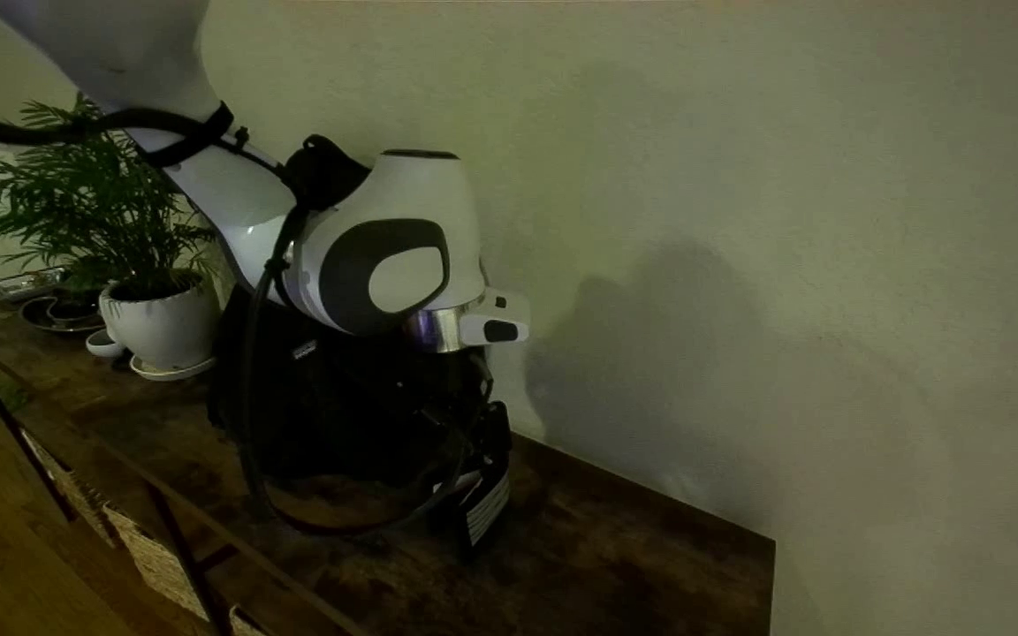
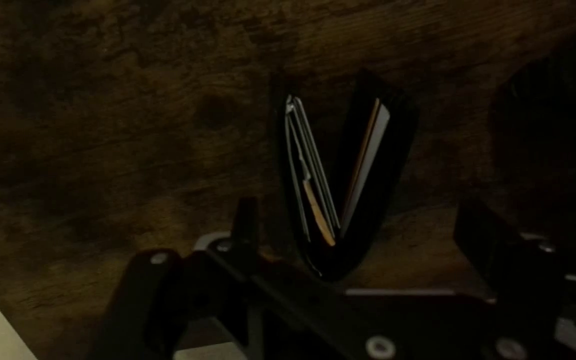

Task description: Pick up the wallet from the table and put it in the black bag.

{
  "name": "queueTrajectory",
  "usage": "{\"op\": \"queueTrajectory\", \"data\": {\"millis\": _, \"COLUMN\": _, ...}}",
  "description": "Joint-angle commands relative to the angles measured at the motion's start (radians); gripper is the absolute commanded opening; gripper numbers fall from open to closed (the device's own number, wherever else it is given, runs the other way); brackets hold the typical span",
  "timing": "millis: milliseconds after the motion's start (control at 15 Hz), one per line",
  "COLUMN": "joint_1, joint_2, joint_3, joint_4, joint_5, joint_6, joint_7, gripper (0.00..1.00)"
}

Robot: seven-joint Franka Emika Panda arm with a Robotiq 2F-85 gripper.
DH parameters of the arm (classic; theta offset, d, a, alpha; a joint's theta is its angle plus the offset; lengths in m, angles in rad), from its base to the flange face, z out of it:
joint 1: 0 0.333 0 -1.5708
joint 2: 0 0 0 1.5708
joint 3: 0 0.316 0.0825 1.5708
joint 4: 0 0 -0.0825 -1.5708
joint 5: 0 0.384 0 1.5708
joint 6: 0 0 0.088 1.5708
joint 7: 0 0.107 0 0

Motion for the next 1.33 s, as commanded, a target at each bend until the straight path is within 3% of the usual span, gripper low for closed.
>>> {"op": "queueTrajectory", "data": {"millis": 0, "joint_1": -0.033, "joint_2": 0.006, "joint_3": 0.033, "joint_4": 0.036, "joint_5": -0.014, "joint_6": -0.052, "joint_7": -0.013, "gripper": 1.00}}
{"op": "queueTrajectory", "data": {"millis": 1267, "joint_1": -0.041, "joint_2": 0.155, "joint_3": 0.012, "joint_4": 0.185, "joint_5": -0.036, "joint_6": -0.107, "joint_7": 0.002, "gripper": 1.00}}
